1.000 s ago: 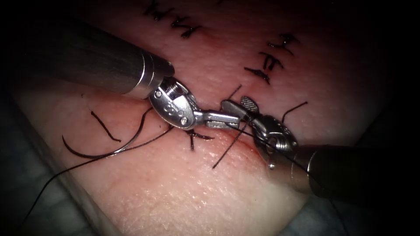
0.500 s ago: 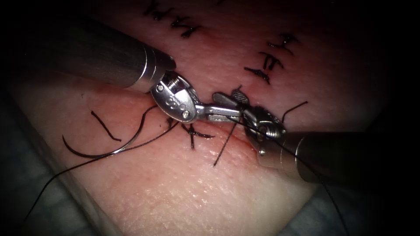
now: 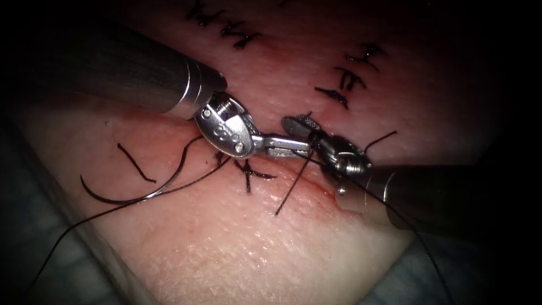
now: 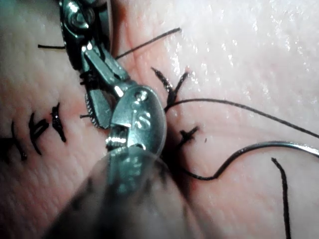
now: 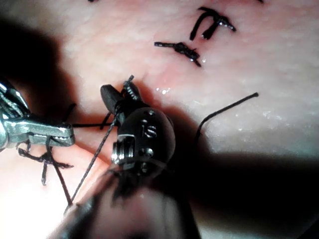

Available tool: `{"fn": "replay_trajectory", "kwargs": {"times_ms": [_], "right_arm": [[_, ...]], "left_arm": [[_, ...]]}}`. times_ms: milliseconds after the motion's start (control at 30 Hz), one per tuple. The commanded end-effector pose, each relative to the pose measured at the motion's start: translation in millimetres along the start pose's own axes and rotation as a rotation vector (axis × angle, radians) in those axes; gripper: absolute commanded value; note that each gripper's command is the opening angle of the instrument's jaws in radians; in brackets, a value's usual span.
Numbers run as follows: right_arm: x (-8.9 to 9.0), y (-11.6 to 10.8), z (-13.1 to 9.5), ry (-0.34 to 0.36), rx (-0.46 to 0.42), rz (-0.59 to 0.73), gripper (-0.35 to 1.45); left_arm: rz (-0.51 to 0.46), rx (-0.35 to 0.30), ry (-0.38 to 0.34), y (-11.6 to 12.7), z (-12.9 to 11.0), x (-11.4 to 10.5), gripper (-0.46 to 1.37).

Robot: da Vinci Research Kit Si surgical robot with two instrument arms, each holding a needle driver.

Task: Wound Closure
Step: Grab the suture tail with the tool on the right

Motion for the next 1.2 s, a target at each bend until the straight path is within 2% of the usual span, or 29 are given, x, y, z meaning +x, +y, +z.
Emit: {"fn": "replay_trajectory", "kwargs": {"times_ms": [33,233,333,500,733,1200], "right_arm": [[0.1,-0.1,0.0,0.008,0.016,0.0,-0.34],[0.2,-1.1,0.2,-0.033,0.086,0.025,-0.35],[0.1,-1.8,0.1,-0.031,0.104,-0.032,-0.35],[0.3,-3.1,-0.7,-0.024,0.102,-0.13,-0.35],[1.1,-3.9,-1.4,-0.002,0.102,-0.156,-0.35],[1.1,-4.0,-1.5,0.001,0.097,-0.155,-0.35]], "left_arm": [[0.001,-0.007,0.0,0.0,0.0,0.0,-0.35],[0.002,-0.008,0.002,0.2,0.0,-0.1,-0.35],[0.002,-0.008,0.002,0.2,0.0,-0.1,-0.35],[0.002,-0.009,0.003,0.1,-0.1,-0.1,-0.35],[0.002,-0.01,0.004,0.0,-0.2,-0.2,-0.35],[0.002,-0.009,0.003,0.2,-0.2,-0.1,-0.35]]}}
